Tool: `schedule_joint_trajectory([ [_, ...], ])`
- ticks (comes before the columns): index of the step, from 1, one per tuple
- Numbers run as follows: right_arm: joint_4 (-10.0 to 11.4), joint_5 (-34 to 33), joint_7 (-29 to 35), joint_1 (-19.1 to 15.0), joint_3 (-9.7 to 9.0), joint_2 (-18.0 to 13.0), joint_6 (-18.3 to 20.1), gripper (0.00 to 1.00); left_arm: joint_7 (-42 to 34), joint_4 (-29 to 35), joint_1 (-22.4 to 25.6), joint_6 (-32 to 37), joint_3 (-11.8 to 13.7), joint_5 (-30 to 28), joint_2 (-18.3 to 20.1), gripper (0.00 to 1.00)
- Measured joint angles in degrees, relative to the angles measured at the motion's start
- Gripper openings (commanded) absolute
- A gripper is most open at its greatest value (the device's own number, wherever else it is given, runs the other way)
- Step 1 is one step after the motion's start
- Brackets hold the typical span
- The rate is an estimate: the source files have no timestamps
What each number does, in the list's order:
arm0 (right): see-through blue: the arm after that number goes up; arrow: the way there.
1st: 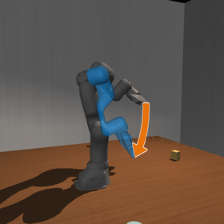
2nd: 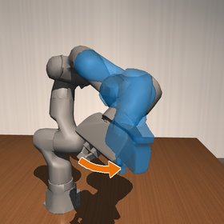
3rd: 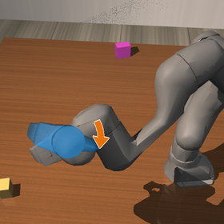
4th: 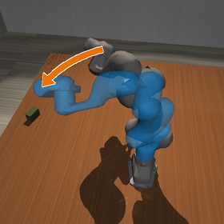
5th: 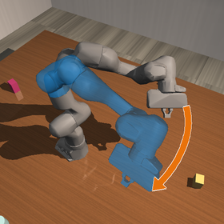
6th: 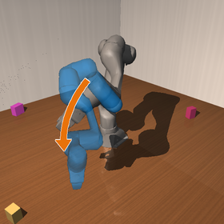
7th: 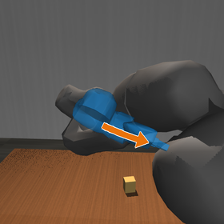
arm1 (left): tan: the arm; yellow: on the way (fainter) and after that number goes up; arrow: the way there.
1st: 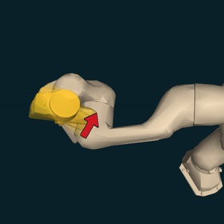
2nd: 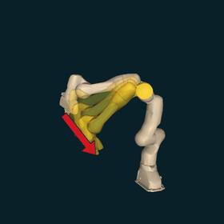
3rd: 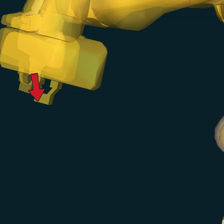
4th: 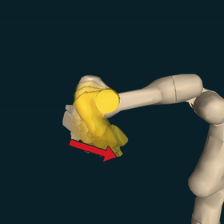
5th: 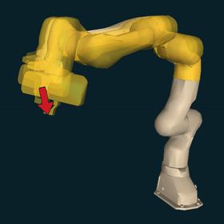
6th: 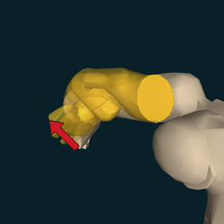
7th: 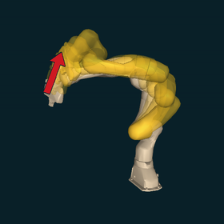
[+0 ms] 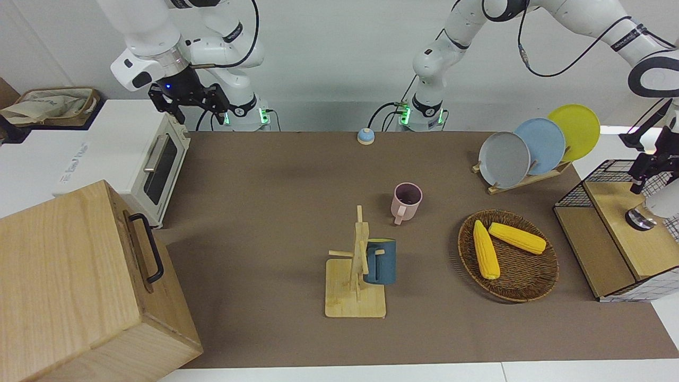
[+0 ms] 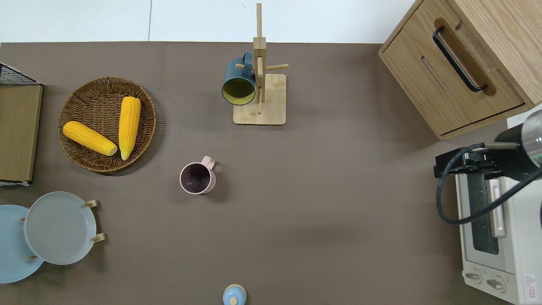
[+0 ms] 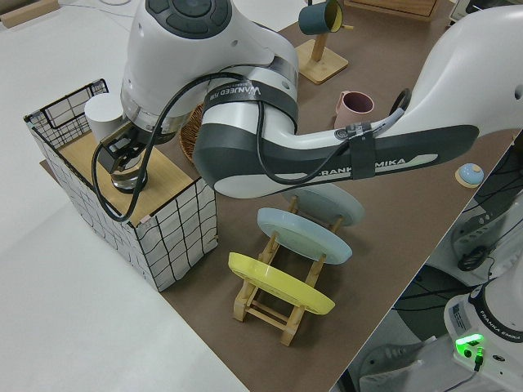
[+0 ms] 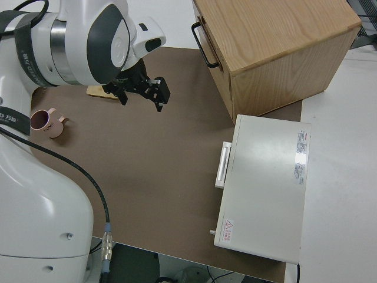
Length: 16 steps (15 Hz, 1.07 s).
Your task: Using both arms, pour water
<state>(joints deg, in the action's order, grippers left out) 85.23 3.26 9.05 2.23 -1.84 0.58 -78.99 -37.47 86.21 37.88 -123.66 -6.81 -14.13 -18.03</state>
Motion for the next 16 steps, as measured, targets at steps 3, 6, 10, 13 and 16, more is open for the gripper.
schedule_joint_trajectory([
  [3, 0.0, 0.0, 0.0, 0.0, 0.00, 0.0, 0.0, 0.985, 1.5, -2.9, 0.1, 6.0, 0.2, 2.7, 0.5, 1.00],
  [6, 0.0, 0.0, 0.0, 0.0, 0.00, 0.0, 0.0, 0.985, 2.4, -4.9, 0.1, 10.6, 0.2, 4.6, 1.3, 1.00],
  [10, 0.0, 0.0, 0.0, 0.0, 0.00, 0.0, 0.0, 0.985, 7.6, -5.7, -0.1, 16.0, -0.3, 6.7, 4.2, 1.00],
  [13, 0.0, 0.0, 0.0, 0.0, 0.00, 0.0, 0.0, 0.985, 15.2, -5.8, -2.6, 20.1, -0.8, 10.5, 7.1, 1.00],
  [16, 0.0, 0.0, 0.0, 0.0, 0.00, 0.0, 0.0, 0.985, 22.2, -5.7, -7.1, 25.7, -1.1, 13.2, 8.5, 1.00],
])
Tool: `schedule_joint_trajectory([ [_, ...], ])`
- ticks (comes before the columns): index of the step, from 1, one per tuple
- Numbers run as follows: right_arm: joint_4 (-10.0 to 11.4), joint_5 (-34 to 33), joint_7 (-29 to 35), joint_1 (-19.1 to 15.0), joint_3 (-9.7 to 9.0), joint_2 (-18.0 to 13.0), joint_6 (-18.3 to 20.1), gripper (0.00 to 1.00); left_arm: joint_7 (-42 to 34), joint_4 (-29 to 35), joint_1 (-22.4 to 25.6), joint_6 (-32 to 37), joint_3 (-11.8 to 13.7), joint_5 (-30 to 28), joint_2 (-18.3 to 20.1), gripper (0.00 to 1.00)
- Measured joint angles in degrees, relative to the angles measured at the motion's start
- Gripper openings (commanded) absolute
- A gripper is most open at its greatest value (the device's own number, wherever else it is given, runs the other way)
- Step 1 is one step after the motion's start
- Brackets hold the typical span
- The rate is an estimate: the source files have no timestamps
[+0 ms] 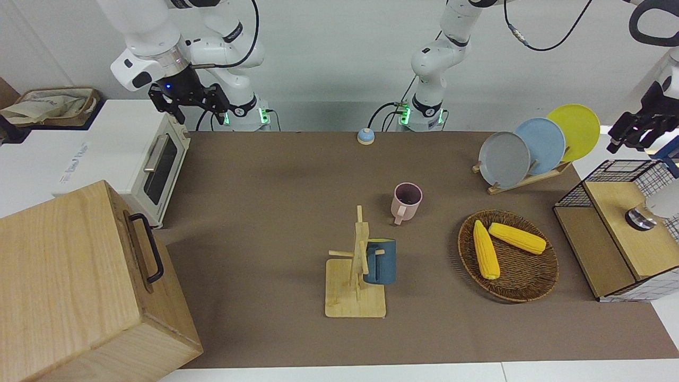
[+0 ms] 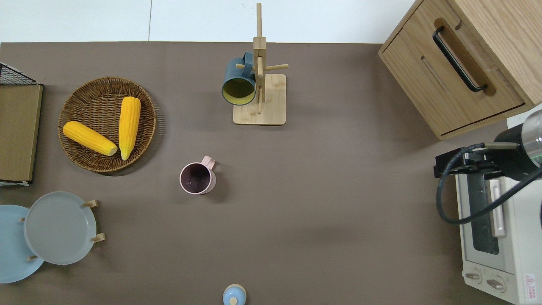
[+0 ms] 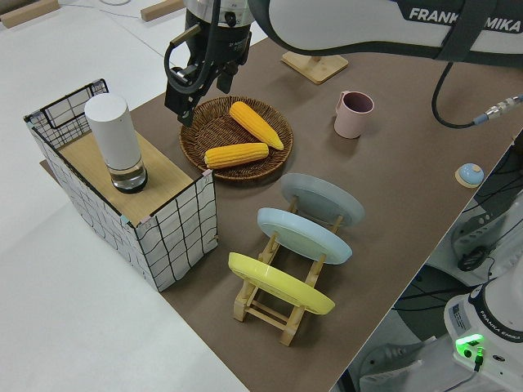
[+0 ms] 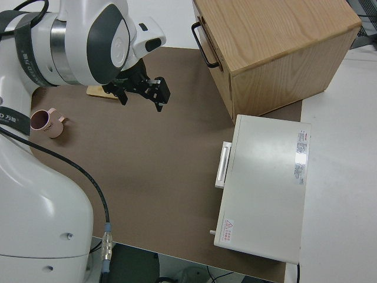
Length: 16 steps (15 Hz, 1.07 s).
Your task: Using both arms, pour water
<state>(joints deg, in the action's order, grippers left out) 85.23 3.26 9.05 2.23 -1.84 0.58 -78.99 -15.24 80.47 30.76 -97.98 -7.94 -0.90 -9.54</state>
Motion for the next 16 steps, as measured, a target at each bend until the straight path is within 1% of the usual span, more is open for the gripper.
schedule_joint_trajectory([
  [3, 0.0, 0.0, 0.0, 0.0, 0.00, 0.0, 0.0, 0.985, 4.8, 0.1, -3.8, 2.4, -0.5, 0.1, 0.0, 1.00],
  [6, 0.0, 0.0, 0.0, 0.0, 0.00, 0.0, 0.0, 0.985, 9.5, 0.1, -9.8, 4.5, -0.6, 0.2, 0.0, 1.00],
  [7, 0.0, 0.0, 0.0, 0.0, 0.00, 0.0, 0.0, 0.985, 11.1, 0.1, -12.6, 6.2, 0.0, 0.2, 0.1, 1.00],
  [9, 0.0, 0.0, 0.0, 0.0, 0.00, 0.0, 0.0, 0.985, 12.3, 0.1, -18.7, 9.0, 2.1, 0.2, 0.2, 1.00],
  [10, 0.0, 0.0, 0.0, 0.0, 0.00, 0.0, 0.0, 0.985, 12.9, 0.0, -24.0, 10.2, 5.3, 0.2, 0.4, 1.00],
  [12, 0.0, 0.0, 0.0, 0.0, 0.00, 0.0, 0.0, 0.985, 13.0, 0.0, -33.9, 12.1, 13.0, 0.2, 1.2, 1.00],
  [15, 0.0, 0.0, 0.0, 0.0, 0.00, 0.0, 0.0, 0.985, 13.0, 0.0, -43.4, 13.5, 19.9, -0.4, 2.3, 1.00],
  [16, 0.0, 0.0, 0.0, 0.0, 0.00, 0.0, 0.0, 0.985, 13.0, 0.0, -44.8, 13.9, 20.2, -0.5, 2.5, 1.00],
])
